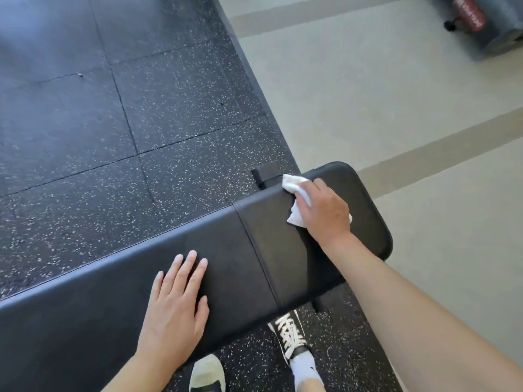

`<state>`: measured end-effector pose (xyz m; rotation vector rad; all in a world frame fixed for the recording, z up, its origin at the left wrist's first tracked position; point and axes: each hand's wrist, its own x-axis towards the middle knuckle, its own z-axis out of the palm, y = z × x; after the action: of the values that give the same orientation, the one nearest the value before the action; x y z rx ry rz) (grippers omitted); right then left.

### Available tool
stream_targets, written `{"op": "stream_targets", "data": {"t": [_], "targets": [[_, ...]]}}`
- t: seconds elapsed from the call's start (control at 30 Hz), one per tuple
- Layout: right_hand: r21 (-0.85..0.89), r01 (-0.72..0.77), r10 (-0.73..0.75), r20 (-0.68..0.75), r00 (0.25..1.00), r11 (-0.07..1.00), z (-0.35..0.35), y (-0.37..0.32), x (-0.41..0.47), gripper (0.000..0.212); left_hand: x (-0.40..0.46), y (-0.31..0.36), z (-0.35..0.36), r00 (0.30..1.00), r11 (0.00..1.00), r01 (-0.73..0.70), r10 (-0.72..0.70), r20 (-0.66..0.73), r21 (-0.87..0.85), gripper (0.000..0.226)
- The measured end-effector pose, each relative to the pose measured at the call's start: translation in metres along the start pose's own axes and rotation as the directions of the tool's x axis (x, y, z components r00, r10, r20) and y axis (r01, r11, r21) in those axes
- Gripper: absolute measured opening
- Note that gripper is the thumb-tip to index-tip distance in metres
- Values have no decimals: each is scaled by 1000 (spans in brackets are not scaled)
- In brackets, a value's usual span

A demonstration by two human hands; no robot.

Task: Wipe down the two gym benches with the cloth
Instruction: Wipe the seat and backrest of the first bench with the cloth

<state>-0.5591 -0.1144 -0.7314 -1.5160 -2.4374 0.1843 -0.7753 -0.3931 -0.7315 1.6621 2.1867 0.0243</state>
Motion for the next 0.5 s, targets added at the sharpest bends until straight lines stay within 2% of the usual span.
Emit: {"op": "stream_targets", "data": {"t": [0.07, 0.13, 0.23, 0.37, 0.43, 0.5], "targets": [[29, -100, 99, 43, 994, 995, 5, -13, 8, 14, 2, 7, 1, 999, 999, 49, -49, -9, -2, 67], [56, -74, 72, 40, 997, 996, 15, -37, -4, 12, 4, 12, 3, 997, 997, 77, -77, -14, -3, 66], [121, 193, -205, 95, 974, 974, 19, -72, -41, 10, 5, 15, 7, 994, 995, 99, -99, -38, -6, 66], [207, 463, -496, 152, 855, 862, 14, -63, -45, 9, 7, 20, 8, 991, 992, 122, -121, -57, 16, 66], [173, 571, -594, 155, 789, 803, 11, -40, -27, 13, 7, 20, 9, 991, 992, 122, -120, -58, 28, 66], [162, 559, -580, 159, 799, 813, 8, -11, -2, 14, 8, 20, 11, 991, 992, 124, -122, -58, 34, 66]]}}
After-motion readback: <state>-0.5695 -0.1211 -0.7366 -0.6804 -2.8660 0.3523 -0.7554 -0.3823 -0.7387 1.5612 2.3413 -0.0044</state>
